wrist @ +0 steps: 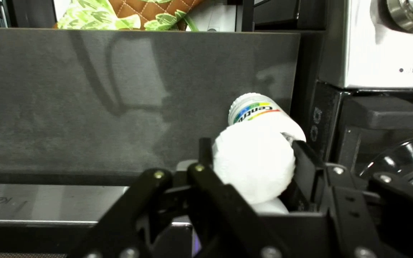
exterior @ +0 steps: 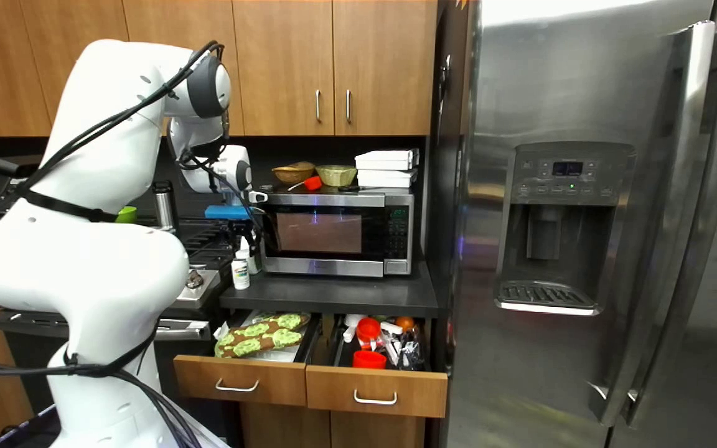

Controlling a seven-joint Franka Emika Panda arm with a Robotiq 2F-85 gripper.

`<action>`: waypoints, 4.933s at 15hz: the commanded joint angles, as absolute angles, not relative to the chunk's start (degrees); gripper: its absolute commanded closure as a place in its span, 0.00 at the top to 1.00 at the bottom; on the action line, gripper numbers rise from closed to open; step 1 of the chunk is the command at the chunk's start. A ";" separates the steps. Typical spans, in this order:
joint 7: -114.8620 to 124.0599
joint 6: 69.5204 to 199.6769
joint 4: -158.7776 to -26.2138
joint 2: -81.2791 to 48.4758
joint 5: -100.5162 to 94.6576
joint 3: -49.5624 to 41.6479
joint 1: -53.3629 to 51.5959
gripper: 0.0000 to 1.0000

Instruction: Put the lid on the bottle

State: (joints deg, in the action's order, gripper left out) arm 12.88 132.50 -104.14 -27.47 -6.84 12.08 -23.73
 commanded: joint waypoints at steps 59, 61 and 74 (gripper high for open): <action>6.15 129.48 -99.37 -30.78 -8.45 12.69 -25.01 0.31; 6.01 129.40 -99.04 -30.86 -8.56 12.66 -25.07 0.31; 5.12 129.36 -97.64 -32.63 -8.33 12.85 -25.21 0.31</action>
